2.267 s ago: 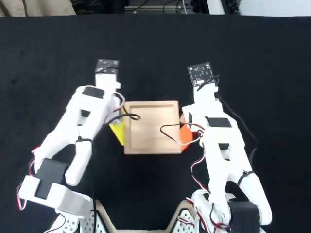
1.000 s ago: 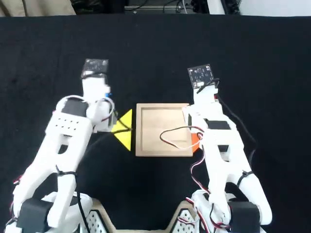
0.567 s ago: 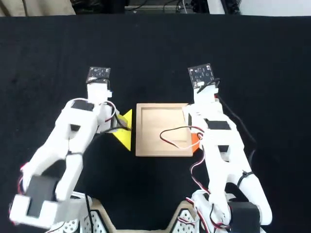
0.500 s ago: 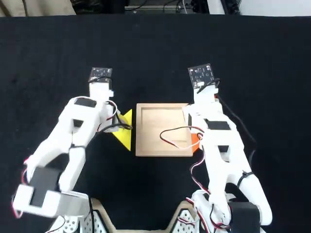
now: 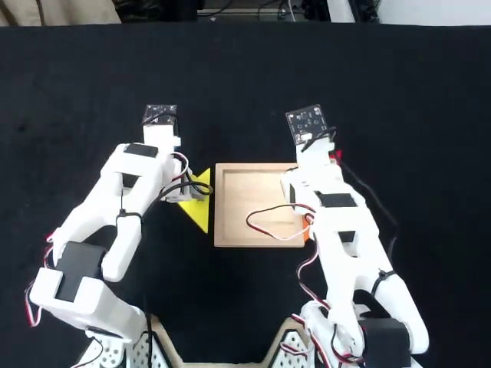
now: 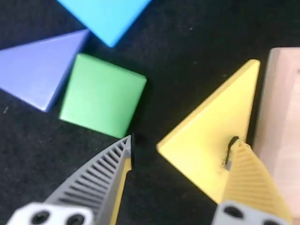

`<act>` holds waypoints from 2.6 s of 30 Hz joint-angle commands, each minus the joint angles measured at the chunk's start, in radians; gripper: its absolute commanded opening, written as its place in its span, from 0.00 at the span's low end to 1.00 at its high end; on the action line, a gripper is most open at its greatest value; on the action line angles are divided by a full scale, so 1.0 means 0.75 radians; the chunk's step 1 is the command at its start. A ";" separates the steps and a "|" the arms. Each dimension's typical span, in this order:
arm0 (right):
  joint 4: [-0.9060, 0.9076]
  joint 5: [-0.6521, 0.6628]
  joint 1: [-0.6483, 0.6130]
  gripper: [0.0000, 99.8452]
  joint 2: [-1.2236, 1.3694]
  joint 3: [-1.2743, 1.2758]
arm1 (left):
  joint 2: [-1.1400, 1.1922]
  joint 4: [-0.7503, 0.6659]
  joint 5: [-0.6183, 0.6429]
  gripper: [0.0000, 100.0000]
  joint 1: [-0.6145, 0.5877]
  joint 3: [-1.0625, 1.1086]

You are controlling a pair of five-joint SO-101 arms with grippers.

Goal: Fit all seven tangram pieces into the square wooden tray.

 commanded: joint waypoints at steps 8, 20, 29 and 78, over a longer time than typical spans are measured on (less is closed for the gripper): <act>-0.020 0.000 -0.018 0.01 -0.003 -0.015 | 0.076 0.035 0.006 0.32 0.128 -0.146; -0.020 0.000 -0.016 0.01 -0.003 -0.015 | 0.215 0.166 0.000 0.19 0.124 -0.306; -0.023 0.000 -0.016 0.01 -0.003 -0.015 | 0.207 0.176 -0.041 0.18 0.122 -0.304; -0.121 -0.348 0.644 0.01 -0.011 -0.103 | 0.254 -0.082 -0.851 0.28 0.670 -0.467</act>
